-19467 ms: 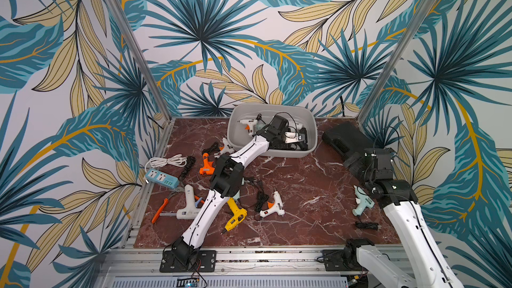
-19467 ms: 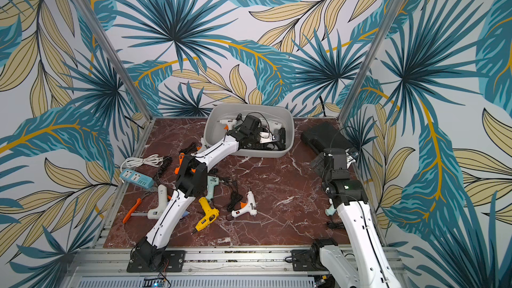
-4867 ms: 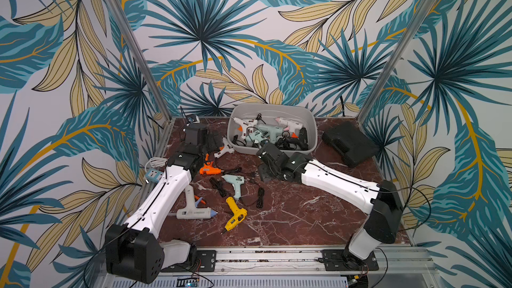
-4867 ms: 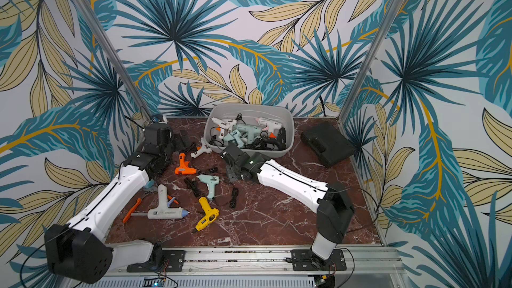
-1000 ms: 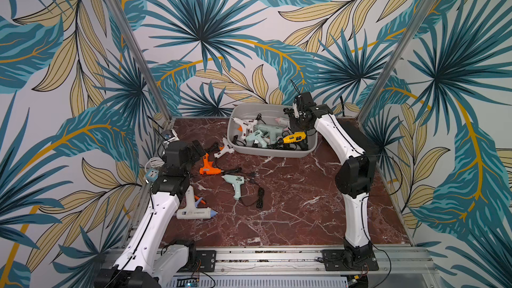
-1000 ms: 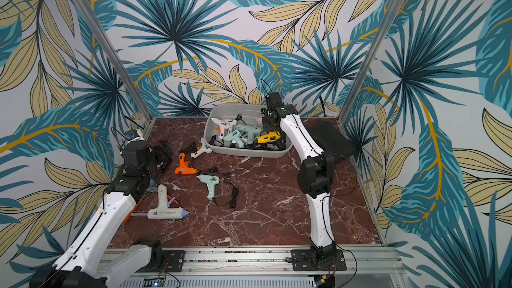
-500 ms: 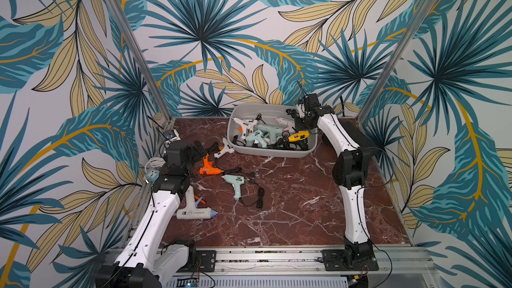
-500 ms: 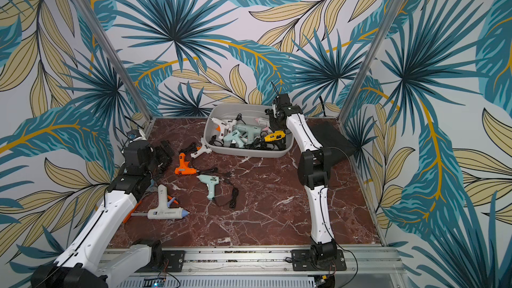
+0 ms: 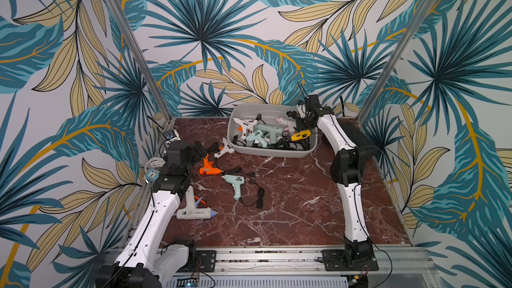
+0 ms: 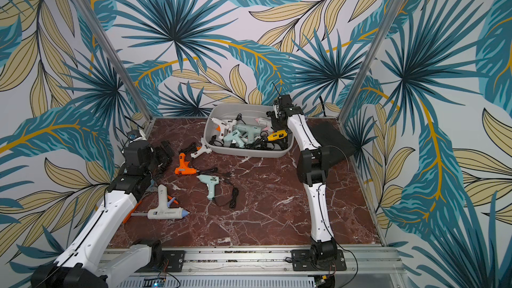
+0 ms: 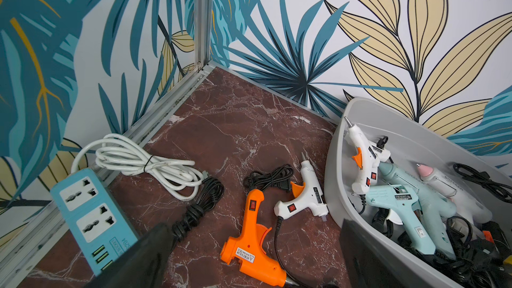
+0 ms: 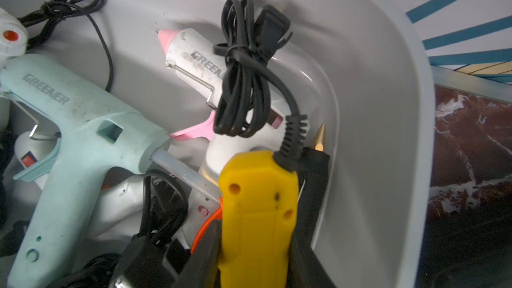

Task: Put the hot melt glue gun into the storage box
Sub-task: Place the hot melt adhesive gun in the storage box.

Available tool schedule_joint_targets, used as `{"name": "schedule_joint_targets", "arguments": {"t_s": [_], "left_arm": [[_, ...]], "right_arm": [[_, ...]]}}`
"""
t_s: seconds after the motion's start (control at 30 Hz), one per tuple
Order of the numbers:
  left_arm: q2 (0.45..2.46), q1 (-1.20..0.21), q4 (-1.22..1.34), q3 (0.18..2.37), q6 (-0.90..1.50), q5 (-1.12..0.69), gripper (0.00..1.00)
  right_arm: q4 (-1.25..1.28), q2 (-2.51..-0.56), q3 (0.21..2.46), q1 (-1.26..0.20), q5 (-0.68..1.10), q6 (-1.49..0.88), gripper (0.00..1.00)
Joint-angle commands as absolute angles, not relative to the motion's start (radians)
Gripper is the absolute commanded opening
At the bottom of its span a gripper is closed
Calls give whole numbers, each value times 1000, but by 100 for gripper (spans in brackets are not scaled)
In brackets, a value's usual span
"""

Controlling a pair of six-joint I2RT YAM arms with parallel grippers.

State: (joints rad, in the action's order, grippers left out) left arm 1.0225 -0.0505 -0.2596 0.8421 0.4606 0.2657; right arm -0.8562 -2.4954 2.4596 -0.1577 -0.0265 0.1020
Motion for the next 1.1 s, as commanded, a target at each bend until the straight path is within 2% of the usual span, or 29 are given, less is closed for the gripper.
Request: {"name": "schedule_joint_targets", "arguments": {"t_s": [0.0, 0.4, 0.7, 1.07], "left_arm": [[1027, -43, -264, 856, 454, 272, 100], [1037, -43, -267, 860, 453, 270, 100], [1054, -44, -316, 878, 430, 264, 100], [1168, -46, -461, 957, 422, 75, 100]], "right_arm": [[-824, -2553, 2471, -144, -124, 143, 30], [-821, -2603, 2503, -135, -149, 115, 53], [-842, -2549, 2502, -132, -94, 90, 57], [-870, -2305, 2378, -137, 21, -22, 60]]}}
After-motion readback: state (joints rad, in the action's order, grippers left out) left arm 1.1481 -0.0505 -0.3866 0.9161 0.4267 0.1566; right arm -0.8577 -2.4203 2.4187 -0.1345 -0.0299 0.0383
